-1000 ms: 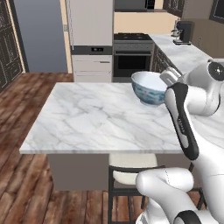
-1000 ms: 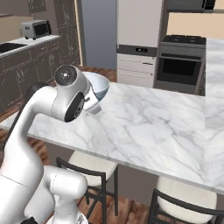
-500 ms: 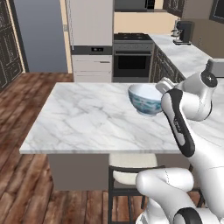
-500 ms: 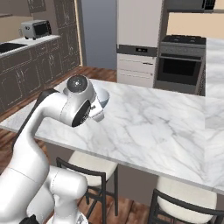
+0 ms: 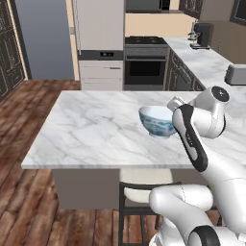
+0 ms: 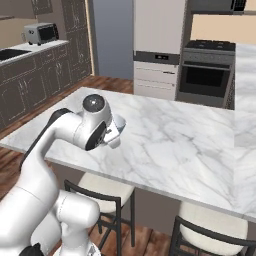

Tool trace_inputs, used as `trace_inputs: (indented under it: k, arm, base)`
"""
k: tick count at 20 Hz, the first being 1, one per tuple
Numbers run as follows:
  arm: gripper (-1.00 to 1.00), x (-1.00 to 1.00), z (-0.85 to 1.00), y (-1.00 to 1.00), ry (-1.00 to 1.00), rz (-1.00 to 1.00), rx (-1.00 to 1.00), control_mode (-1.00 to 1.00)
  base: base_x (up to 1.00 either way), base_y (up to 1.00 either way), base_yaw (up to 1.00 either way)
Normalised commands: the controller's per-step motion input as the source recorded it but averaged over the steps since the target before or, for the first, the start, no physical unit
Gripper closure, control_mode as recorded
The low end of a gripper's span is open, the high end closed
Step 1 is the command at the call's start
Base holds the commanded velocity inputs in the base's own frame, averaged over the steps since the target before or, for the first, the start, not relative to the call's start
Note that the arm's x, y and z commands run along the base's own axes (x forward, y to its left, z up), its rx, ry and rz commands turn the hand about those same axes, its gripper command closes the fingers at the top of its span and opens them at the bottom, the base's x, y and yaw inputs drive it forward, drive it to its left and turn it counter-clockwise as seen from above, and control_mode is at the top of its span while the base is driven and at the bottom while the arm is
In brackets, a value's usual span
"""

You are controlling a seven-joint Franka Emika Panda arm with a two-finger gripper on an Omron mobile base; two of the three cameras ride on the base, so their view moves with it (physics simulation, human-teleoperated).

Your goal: Pick up the bowls from the cabinet and place each bowl in front of a stool on the dining counter.

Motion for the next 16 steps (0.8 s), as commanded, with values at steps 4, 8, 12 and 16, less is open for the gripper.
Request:
trace_inputs:
  k: [4, 8, 12, 16]
  arm:
    - [1.0, -0.01, -0.41, 0.0, 0.0, 0.0, 0.0, -1.0]
    - [1.0, 0.0, -0.39, 0.0, 0.0, 0.0, 0.0, -1.0]
    - [1.0, 0.0, -0.38, 0.0, 0.0, 0.0, 0.0, -1.0]
    - [1.0, 0.05, -0.36, -0.04, 0.0, 0.0, 0.0, -1.0]
  base:
    - [0.0, 0.0, 0.0]
    - [0.0, 0.0, 0.0]
    - [0.0, 0.0, 0.0]
    - [0.0, 0.0, 0.0]
